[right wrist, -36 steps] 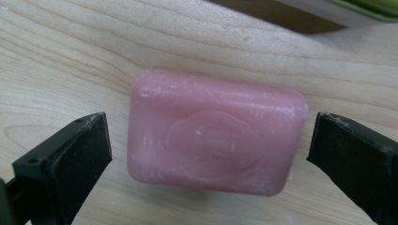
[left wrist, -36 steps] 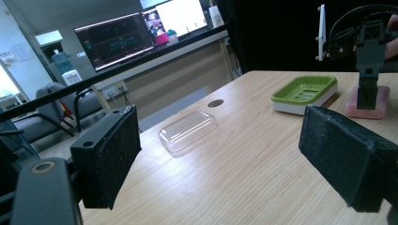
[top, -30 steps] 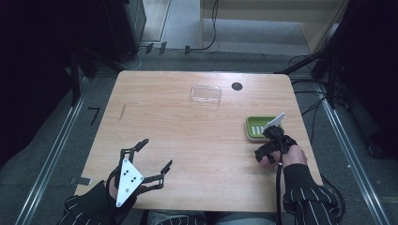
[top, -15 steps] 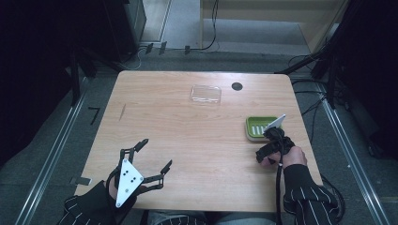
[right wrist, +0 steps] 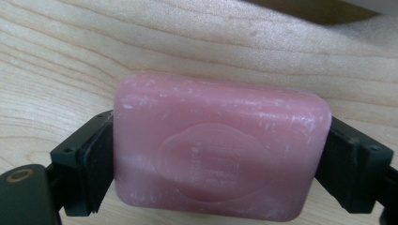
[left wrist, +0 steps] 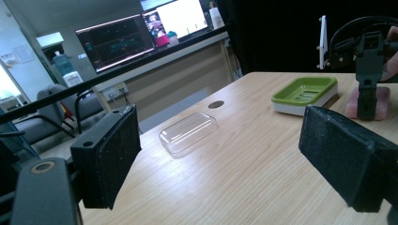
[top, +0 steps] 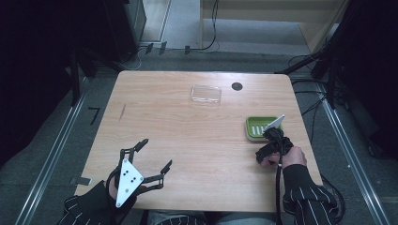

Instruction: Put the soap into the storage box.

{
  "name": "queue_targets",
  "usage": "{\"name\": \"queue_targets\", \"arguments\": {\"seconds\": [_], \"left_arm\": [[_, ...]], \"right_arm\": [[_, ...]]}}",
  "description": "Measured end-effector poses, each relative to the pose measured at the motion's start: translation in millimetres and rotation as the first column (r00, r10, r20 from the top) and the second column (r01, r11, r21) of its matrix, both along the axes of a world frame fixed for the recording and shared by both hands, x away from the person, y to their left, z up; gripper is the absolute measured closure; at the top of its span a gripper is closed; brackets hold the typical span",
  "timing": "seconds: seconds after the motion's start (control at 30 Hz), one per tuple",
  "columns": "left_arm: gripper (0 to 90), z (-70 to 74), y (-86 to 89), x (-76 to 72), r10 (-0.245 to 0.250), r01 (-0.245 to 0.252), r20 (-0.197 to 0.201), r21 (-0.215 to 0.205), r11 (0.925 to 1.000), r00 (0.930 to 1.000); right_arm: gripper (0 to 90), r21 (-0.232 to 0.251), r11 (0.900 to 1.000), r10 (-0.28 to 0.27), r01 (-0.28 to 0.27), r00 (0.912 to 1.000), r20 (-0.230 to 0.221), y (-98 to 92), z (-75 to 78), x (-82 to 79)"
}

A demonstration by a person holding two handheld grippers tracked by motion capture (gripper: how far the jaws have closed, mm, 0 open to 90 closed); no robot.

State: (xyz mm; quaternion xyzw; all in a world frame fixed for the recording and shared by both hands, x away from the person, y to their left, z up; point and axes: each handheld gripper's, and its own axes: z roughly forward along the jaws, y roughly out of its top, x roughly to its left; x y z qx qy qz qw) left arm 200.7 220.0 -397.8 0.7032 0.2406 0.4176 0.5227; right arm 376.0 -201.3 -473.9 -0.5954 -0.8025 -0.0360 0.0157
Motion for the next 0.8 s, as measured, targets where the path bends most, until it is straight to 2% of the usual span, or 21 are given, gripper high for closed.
{"name": "queue_targets", "arguments": {"seconds": [0.27, 0.8], "left_arm": [[13.6, 0.0, 0.1, 0.0, -0.001, 0.001, 0.001, 0.001, 1.0000, 1.0000], [13.6, 0.0, 0.3, 0.1, 0.000, 0.000, 0.000, 0.000, 1.0000, 1.0000]], "right_arm": [[12.4, -0.010, 1.000, 0.005, -0.005, 1.0000, -0.003, 0.8, 0.4, 0.2], [13.1, -0.035, 0.998, 0.057, -0.058, 0.9980, -0.027, 1.3, 1.4, 0.9]]}}
